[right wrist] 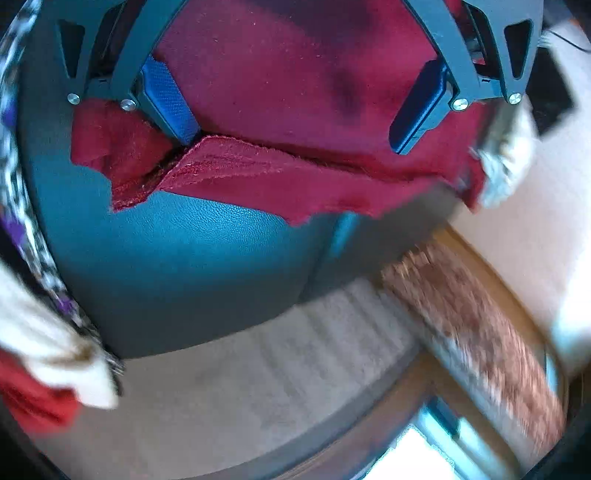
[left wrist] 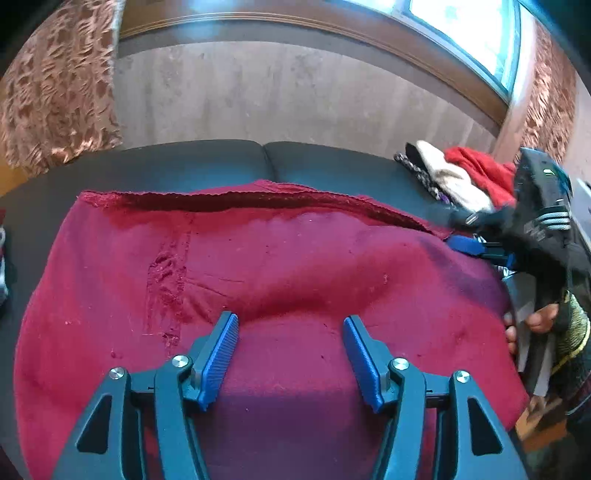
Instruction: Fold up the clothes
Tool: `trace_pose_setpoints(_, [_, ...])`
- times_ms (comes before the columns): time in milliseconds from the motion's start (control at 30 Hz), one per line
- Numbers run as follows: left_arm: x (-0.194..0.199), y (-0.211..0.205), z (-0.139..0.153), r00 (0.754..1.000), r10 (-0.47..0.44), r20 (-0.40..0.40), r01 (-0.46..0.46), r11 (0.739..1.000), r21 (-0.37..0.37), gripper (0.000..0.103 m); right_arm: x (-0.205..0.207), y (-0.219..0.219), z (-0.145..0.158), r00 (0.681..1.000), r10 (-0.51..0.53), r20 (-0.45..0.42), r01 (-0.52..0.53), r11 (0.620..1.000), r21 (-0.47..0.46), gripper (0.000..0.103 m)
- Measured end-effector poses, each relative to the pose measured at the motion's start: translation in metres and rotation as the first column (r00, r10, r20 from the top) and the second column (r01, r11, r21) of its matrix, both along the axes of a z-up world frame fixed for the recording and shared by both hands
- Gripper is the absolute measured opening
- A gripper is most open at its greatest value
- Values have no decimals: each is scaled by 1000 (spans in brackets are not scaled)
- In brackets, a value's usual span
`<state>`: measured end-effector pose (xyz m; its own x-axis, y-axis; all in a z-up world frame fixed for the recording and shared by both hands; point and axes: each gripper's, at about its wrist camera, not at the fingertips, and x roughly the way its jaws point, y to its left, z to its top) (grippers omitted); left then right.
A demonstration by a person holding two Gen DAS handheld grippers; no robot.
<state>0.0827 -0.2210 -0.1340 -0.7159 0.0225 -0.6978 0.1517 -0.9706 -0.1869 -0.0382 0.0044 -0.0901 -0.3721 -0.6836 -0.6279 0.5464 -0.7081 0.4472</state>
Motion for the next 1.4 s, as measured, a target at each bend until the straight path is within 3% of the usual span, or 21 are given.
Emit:
trace_pose_setpoints(233, [-1, -26, 13, 999, -48, 2, 47, 992, 114, 60, -13, -15, -2, 997, 63, -49, -56, 990, 130, 103])
trace_pose_setpoints(400, [-29, -54, 24, 999, -36, -18, 36, 999, 41, 60, -7, -24, -3, 993, 80, -86, -62, 979, 194, 103])
trace_pose_setpoints(600, [-92, -69, 1, 995, -57, 84, 61, 997, -39, 60, -8, -26, -5, 993, 73, -90, -51, 973, 225, 103])
trace_pose_setpoints(767, [-112, -98, -11, 997, 24, 71, -30, 995, 91, 60, -12, -25, -8, 995, 58, -82, -38, 972, 233, 103])
trace_pose_setpoints(1000, [-105, -91, -11, 997, 31, 67, -36, 996, 77, 60, -10, -24, -15, 995, 58, -80, -41, 981, 190, 103])
trace_pose_setpoints(1167, [-100, -86, -5, 995, 32, 96, -38, 998, 56, 59, -5, -22, -13, 992, 61, -110, -35, 974, 222, 103])
trace_pose_setpoints(1300, [-45, -86, 26, 998, 50, -27, -48, 995, 85, 62, -4, -25, -12, 992, 60, -114, -31, 970, 242, 103])
trace_pose_setpoints(1400, [-9, -92, 23, 998, 65, -19, -62, 994, 93, 66, -2, -28, -11, 991, 59, -117, -28, 968, 247, 103])
